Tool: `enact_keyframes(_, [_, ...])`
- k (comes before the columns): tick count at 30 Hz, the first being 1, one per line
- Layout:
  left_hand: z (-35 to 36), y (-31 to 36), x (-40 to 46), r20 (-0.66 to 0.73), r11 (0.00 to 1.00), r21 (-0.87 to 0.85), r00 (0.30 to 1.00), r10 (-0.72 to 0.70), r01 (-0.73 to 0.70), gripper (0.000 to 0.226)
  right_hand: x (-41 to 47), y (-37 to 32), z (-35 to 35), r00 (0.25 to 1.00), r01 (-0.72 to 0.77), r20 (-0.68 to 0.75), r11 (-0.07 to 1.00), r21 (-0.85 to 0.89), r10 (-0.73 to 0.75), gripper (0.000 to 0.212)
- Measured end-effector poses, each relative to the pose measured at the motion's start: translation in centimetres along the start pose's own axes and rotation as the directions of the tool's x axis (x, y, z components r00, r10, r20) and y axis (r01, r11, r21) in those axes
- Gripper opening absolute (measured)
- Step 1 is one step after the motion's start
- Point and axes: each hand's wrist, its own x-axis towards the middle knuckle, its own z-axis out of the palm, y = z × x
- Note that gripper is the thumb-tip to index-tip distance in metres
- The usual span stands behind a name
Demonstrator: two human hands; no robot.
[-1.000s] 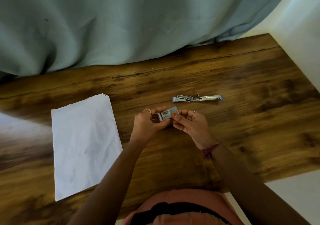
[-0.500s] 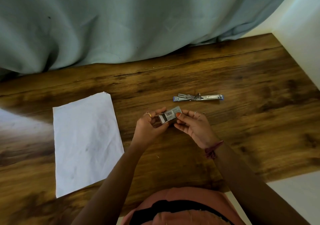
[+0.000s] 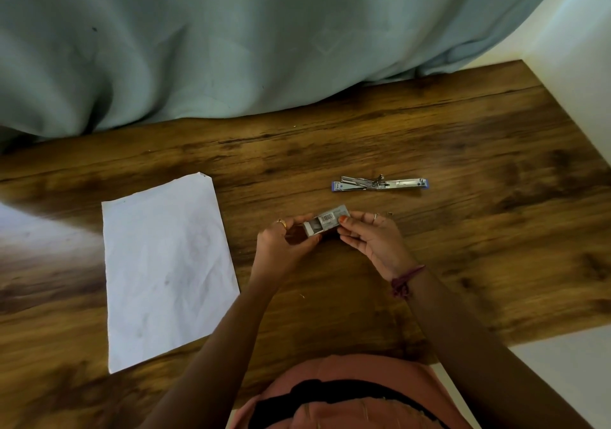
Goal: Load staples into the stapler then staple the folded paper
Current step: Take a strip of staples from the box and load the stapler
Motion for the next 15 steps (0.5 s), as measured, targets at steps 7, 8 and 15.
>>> enact_keyframes(7, [-0.4, -1.9, 0.1, 0.014, 0.987, 0.120, 0.994, -0.105, 0.103, 0.041, 0.6, -0.4, -0.6, 0.990, -0.002, -0.138, 0.997, -0.075, -0.009, 0.006])
enact_keyframes(8, [-0.4, -2.1, 0.1, 0.015, 0.985, 0.131, 0.993, -0.116, 0.113, 0.041, 0.7, -0.5, -0.7, 0.989, 0.003, -0.148, 0.994, -0.108, -0.019, 0.006])
enact_keyframes(15, [-0.1, -2.5, -0.1, 0.034, 0.981, 0.171, 0.994, -0.103, 0.096, 0.040, 0.9, -1.1, -1.4, 0.993, -0.090, -0.100, 0.924, -0.373, 0.056, 0.008])
